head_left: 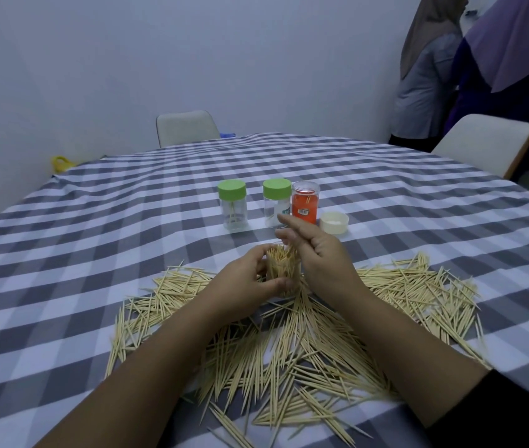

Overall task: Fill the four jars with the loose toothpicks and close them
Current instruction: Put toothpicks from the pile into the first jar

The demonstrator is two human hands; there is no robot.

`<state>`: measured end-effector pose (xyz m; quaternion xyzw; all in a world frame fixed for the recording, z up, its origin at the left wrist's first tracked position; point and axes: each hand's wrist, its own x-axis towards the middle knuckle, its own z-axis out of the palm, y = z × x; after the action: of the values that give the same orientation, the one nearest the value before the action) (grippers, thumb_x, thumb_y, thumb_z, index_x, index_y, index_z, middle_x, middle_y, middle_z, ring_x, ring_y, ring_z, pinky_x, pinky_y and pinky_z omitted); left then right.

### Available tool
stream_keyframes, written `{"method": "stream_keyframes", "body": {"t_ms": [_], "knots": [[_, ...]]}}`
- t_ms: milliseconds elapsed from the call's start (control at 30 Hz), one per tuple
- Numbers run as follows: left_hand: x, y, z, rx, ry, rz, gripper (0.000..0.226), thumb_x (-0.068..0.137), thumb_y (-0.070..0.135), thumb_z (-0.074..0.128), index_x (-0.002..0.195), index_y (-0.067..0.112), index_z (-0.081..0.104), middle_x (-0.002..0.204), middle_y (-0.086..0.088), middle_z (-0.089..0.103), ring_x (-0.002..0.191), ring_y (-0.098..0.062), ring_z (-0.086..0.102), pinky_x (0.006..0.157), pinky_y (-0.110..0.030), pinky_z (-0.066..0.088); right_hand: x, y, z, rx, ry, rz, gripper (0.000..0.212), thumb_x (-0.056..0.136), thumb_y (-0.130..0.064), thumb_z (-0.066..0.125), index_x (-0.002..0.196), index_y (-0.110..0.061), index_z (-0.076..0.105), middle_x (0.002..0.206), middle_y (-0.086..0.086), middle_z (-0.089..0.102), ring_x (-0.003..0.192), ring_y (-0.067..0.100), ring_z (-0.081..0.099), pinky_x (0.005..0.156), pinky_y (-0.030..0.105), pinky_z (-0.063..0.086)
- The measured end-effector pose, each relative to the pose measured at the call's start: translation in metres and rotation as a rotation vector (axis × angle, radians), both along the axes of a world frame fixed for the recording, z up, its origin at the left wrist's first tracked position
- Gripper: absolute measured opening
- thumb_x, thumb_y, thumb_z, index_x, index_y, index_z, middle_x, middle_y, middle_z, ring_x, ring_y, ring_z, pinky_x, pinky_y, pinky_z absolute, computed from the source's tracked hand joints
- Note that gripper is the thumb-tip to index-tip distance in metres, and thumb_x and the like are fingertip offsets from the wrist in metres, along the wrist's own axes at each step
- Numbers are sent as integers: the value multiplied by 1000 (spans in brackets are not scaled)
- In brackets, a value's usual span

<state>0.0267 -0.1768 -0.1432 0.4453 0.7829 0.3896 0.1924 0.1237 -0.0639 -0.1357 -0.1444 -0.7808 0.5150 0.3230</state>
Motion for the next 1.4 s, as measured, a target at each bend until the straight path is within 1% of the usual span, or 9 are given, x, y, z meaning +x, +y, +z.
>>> {"method": "stream_keyframes", "body": {"t_ms": [233,433,600,733,900,1033,1200,1333,1400], "knots": [[-2,1,-1,-2,63,11,61,87,37,65,140,33,35,127,7,59,93,-15,68,60,-10,50,4,-1,0,352,-265,20,45,102,-30,31,146,-20,32,151,-7,33,139,4,25,109,16,16],[-2,1,-1,32,76,-9,63,80,40,70,135,32,40,125,8,58,97,-10,63,64,-15,53,7,10,3,577,-449,-20,47,102,-37,22,149,-27,25,157,-10,16,144,5,7,118,39,10],[-7,2,-7,25,87,-11,74,75,48,71,139,36,36,129,3,54,119,-6,51,64,-11,52,10,14,5,390,-442,131,43,103,-34,26,145,-29,33,156,-10,21,143,6,12,117,34,12],[-8,4,-10,18,77,13,71,77,47,71,138,36,37,127,2,55,114,-8,56,67,-15,54,14,11,8,140,-259,74,40,101,-33,38,139,-25,45,146,-6,42,127,1,36,100,20,26],[-7,4,-9,13,88,20,70,78,46,70,138,34,37,130,1,53,118,-10,53,65,-12,50,17,15,13,6,-215,-20,39,98,-28,47,136,-23,49,137,-5,50,113,2,43,86,15,33],[-4,3,-5,16,56,23,68,79,42,71,138,32,38,130,2,54,106,-9,60,58,-7,49,25,33,16,222,-480,-105,35,99,-18,42,132,-19,54,138,-1,52,123,13,47,93,22,33],[-1,0,0,47,51,20,59,81,34,72,132,29,45,126,5,58,115,-6,53,57,-5,49,30,42,11,490,-892,-28,33,92,-11,43,119,-21,59,124,4,57,114,23,53,85,27,43],[1,-1,2,42,79,29,58,83,31,71,134,27,45,127,5,58,109,0,49,72,-11,46,32,44,11,632,-1044,26,48,86,-15,52,134,-18,48,133,6,44,122,24,44,102,39,41],[1,-1,2,37,80,23,58,83,31,71,134,27,44,128,5,58,107,0,49,58,-6,47,32,44,11,702,-1057,31,45,90,-16,50,135,-18,48,135,7,43,123,25,43,103,38,40]]}}
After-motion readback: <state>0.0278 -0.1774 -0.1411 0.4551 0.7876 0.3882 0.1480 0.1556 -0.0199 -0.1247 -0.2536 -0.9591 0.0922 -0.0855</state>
